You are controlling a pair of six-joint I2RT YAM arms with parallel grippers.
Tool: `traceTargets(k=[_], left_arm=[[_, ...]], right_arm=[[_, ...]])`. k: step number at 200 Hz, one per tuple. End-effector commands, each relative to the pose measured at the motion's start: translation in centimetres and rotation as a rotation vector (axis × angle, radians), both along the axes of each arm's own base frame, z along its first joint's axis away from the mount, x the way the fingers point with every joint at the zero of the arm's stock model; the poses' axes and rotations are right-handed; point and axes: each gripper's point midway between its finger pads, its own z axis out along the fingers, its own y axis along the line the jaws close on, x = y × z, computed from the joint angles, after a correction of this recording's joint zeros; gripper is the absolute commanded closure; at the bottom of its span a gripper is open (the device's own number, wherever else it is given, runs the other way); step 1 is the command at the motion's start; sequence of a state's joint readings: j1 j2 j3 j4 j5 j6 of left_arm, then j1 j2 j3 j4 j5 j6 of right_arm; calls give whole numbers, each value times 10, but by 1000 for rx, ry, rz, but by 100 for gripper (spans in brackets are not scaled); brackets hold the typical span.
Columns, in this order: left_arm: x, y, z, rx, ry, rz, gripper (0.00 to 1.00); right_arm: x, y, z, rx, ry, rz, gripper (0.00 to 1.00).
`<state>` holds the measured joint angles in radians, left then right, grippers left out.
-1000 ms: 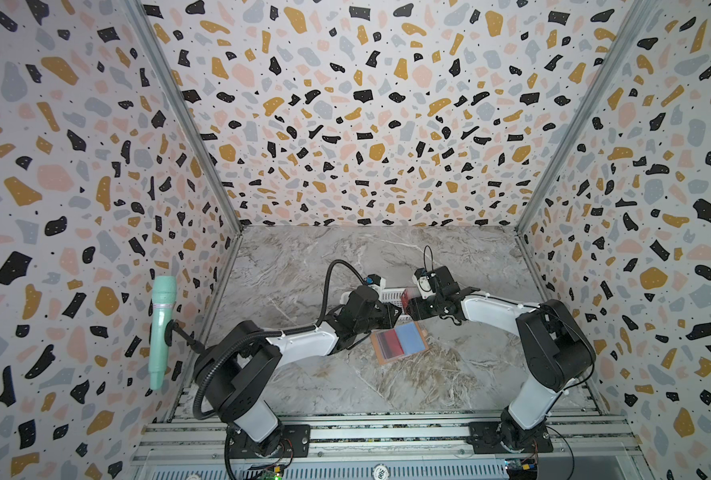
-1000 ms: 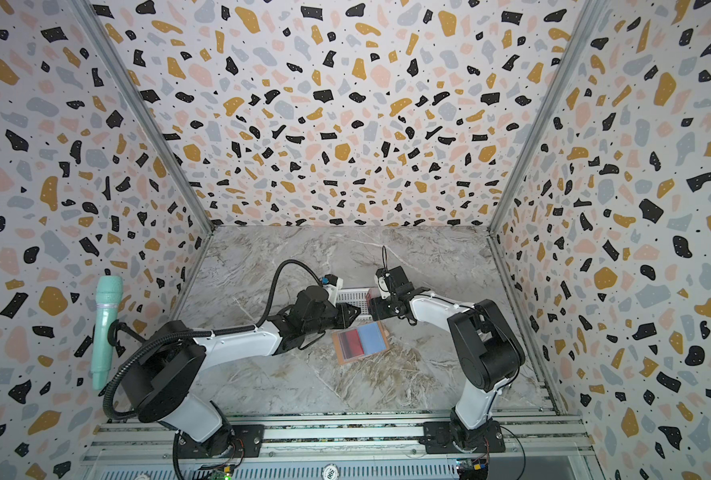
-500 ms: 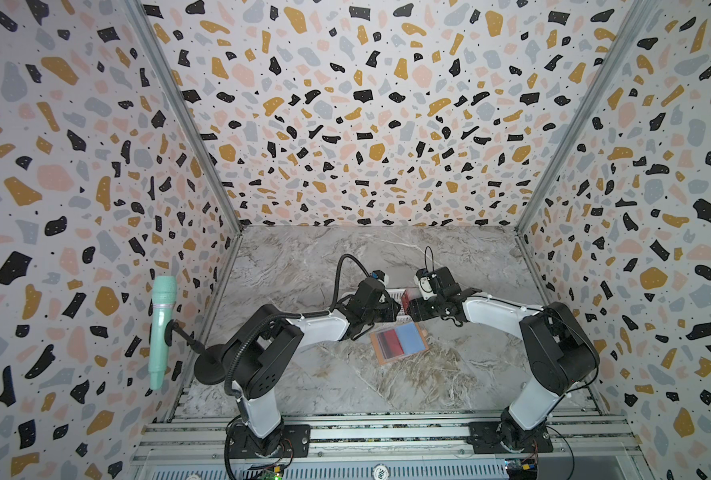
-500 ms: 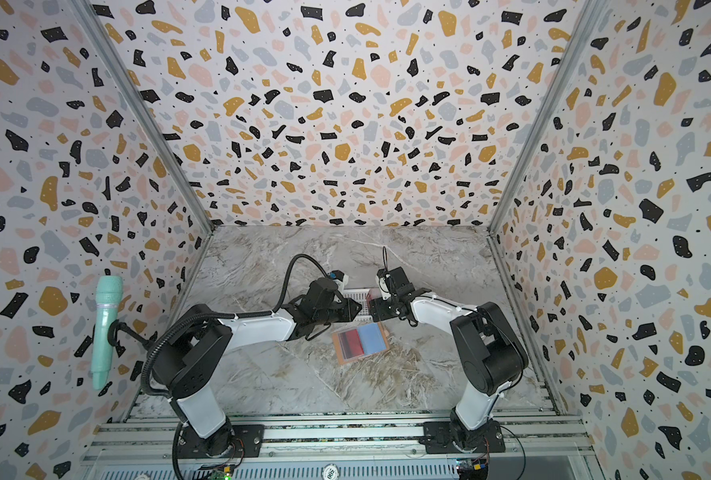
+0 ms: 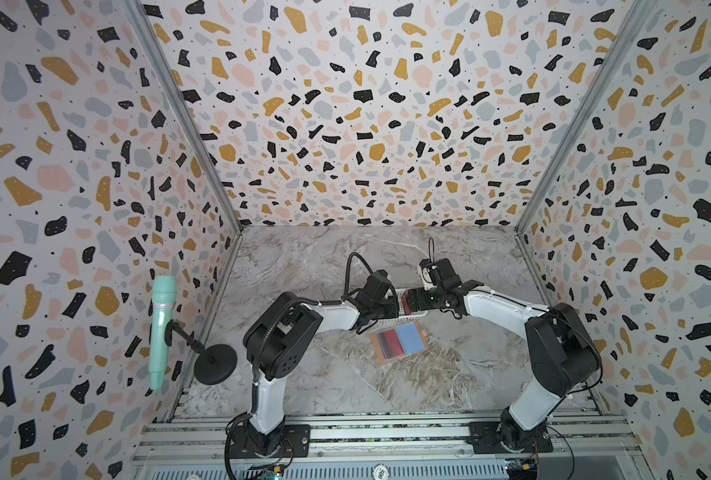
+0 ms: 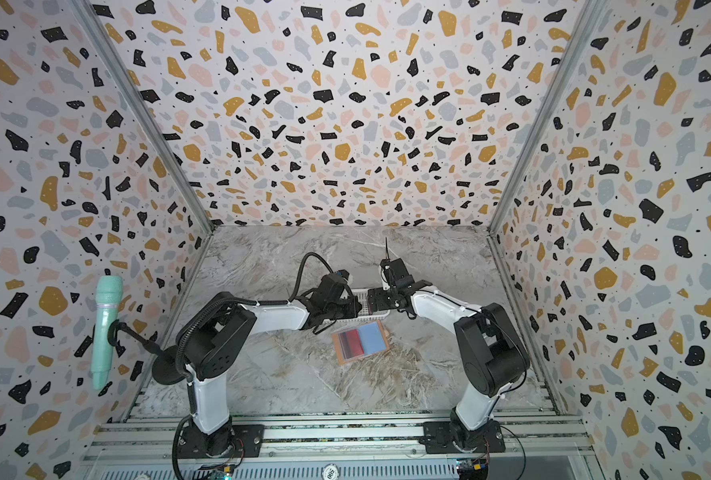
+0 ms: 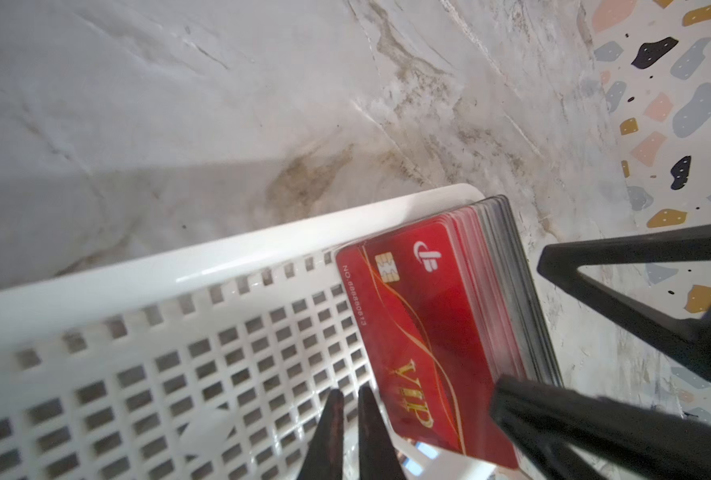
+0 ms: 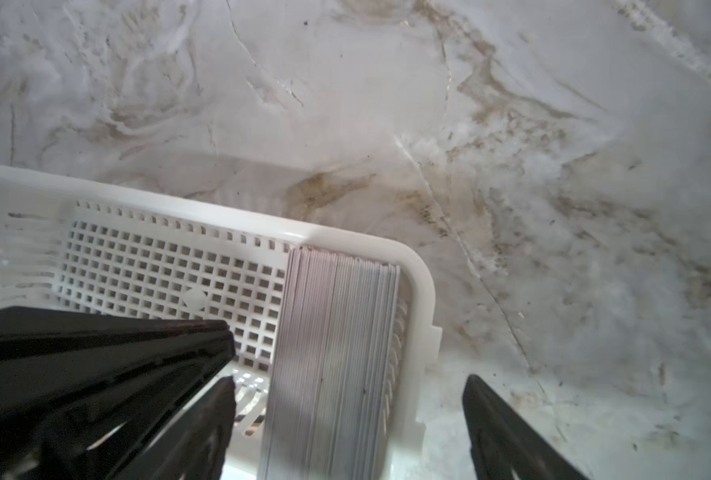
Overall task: Insert credit cards into a card holder
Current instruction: Pick up the credit card from the storage box.
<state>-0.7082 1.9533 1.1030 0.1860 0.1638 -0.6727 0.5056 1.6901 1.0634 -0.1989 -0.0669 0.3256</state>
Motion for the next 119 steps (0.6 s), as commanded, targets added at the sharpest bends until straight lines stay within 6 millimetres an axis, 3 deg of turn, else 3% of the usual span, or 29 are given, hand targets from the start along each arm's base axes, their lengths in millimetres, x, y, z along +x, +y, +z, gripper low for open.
traceTargets(k=[1, 119], left_arm=[[7, 1, -8, 25, 12, 14, 90], [9, 1, -29, 30, 62, 21, 92]], right_arm=[[7, 2, 4, -9, 0, -30, 14], [16, 2, -20, -121, 14, -33, 16]])
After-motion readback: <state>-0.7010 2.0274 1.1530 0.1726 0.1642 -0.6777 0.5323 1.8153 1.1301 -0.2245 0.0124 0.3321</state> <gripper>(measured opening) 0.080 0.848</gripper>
